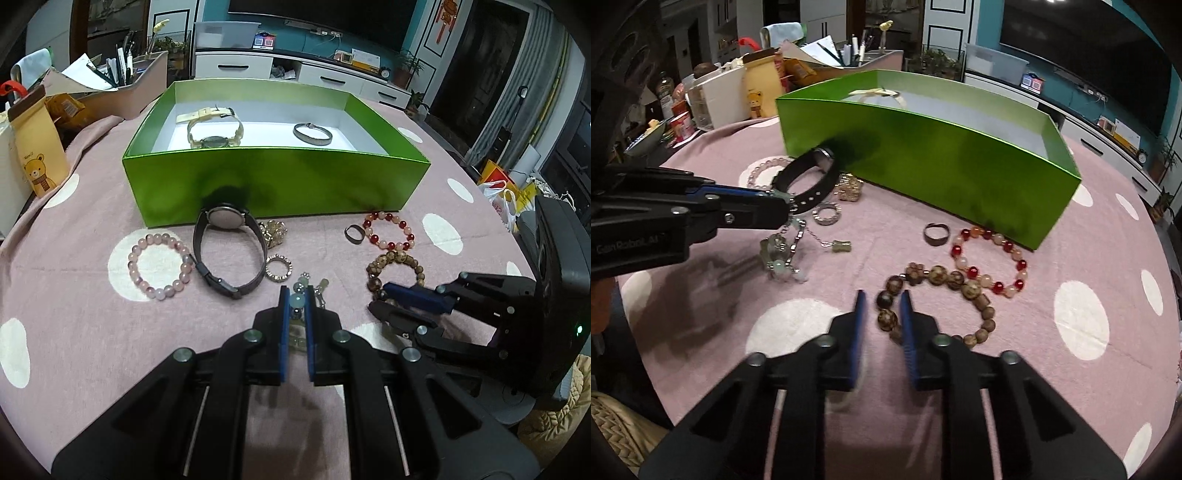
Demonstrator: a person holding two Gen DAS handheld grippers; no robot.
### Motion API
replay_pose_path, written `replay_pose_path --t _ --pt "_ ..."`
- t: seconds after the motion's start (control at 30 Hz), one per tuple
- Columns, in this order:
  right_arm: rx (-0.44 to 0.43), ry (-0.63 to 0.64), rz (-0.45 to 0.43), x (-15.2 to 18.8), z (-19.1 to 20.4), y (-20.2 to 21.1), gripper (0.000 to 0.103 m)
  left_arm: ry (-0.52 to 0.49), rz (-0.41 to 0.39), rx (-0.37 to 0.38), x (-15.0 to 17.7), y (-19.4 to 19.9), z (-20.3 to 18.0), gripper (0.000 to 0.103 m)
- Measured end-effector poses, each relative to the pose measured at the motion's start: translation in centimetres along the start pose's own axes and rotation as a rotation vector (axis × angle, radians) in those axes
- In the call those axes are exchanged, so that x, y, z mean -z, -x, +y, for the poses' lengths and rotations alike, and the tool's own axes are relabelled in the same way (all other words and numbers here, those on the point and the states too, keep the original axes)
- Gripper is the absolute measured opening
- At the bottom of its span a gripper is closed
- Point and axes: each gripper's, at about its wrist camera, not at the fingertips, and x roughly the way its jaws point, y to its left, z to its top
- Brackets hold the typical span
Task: Organize jewelry
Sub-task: 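Grasp the green jade charm with the left gripper while the right grasps the brown wooden bead bracelet, then carry the jade charm into the green box and release it while the right releases the bead bracelet there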
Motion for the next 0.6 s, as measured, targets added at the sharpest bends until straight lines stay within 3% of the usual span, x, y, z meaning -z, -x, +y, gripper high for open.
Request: replay_pose_path --t 0.23,0.6 --pt "0.012 -0.062 -0.011 0.2 -0.1 0.1 0.010 -0.007 -0.017 -0.005 -0.1 0.9 -0.1 0.007" --pt "-0.087 -0.294 -0.159 -1.0 -3.9 4.8 0.010 -0.025 -0.060 -0.009 -1.0 2.7 -0.7 0.007"
